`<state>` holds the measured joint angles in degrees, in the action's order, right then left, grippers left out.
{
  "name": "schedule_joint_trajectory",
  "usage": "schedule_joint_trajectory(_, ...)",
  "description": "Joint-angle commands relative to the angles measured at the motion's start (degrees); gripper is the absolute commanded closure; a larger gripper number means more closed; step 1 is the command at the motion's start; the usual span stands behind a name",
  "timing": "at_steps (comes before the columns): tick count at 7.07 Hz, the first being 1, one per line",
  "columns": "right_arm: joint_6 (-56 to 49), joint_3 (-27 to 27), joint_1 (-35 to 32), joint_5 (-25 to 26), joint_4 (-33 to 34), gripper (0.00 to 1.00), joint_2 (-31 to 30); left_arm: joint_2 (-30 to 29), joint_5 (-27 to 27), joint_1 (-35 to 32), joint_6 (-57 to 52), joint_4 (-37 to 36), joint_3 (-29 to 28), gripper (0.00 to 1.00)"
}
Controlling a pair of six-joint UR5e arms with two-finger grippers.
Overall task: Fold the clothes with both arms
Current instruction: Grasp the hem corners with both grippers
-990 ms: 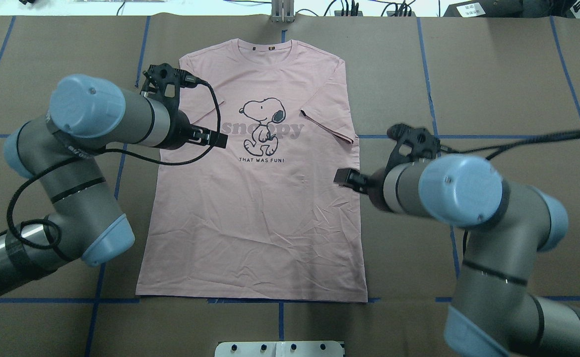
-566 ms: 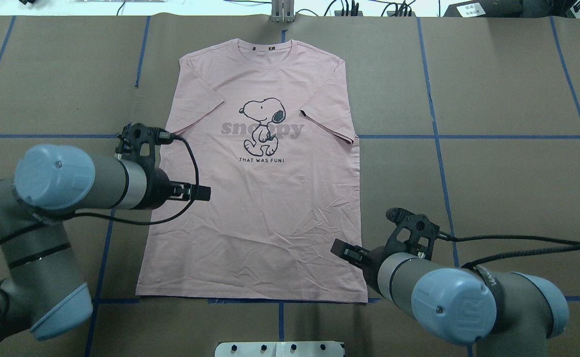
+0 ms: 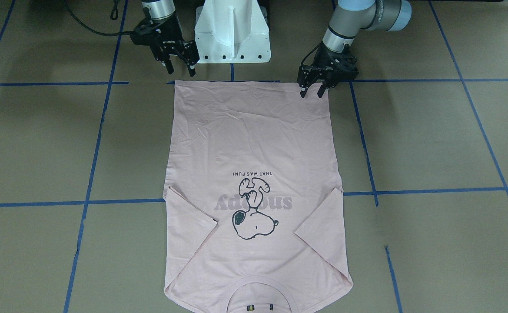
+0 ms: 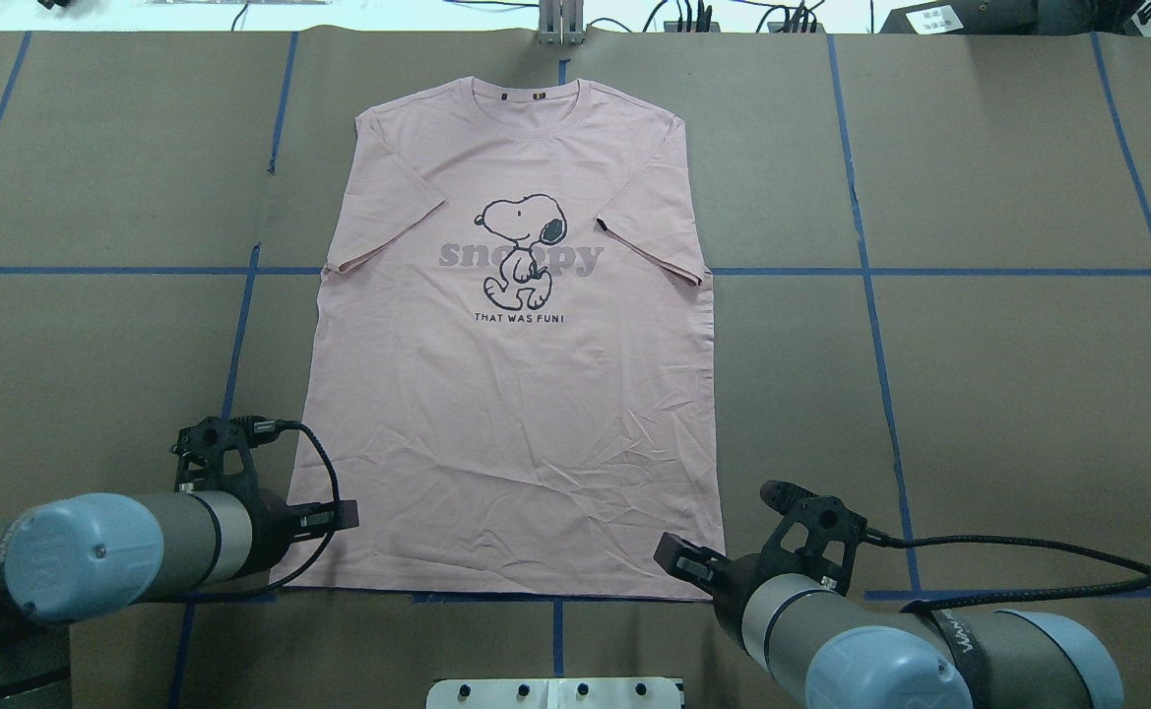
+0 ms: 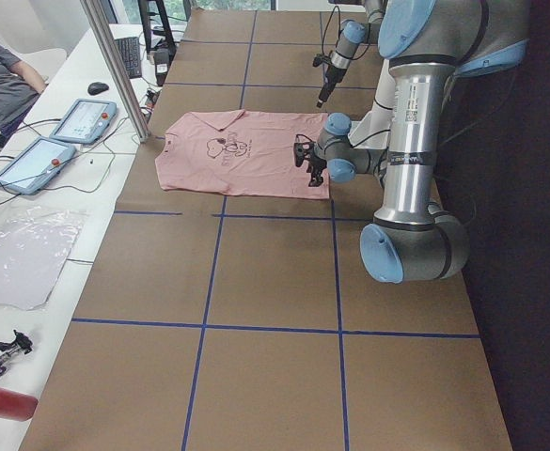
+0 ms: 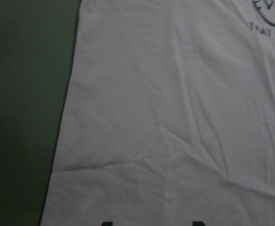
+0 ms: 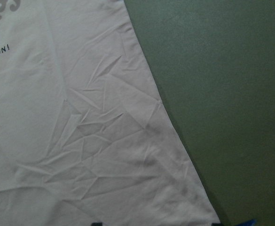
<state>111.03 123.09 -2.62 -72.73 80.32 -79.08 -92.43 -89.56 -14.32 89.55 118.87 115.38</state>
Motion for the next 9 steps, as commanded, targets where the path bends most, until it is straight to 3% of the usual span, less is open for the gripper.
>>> schedule_joint_trajectory(1, 0.1, 0.0, 0.8, 0.9, 0.0, 0.18, 0.0, 4.7, 1.2, 2.4, 1.2, 0.4, 1.1, 0.35)
schedule_joint_trajectory(4, 0.1, 0.0, 0.7, 1.0, 0.0, 0.18, 0.0, 6.9, 1.2, 3.9, 1.1, 0.4, 3.1, 0.35)
schedule_joint_trajectory(9, 0.0, 0.0, 0.7, 1.0, 0.0, 0.18, -0.1, 6.3, 1.2, 4.6, 1.2, 0.2, 2.5, 0.52)
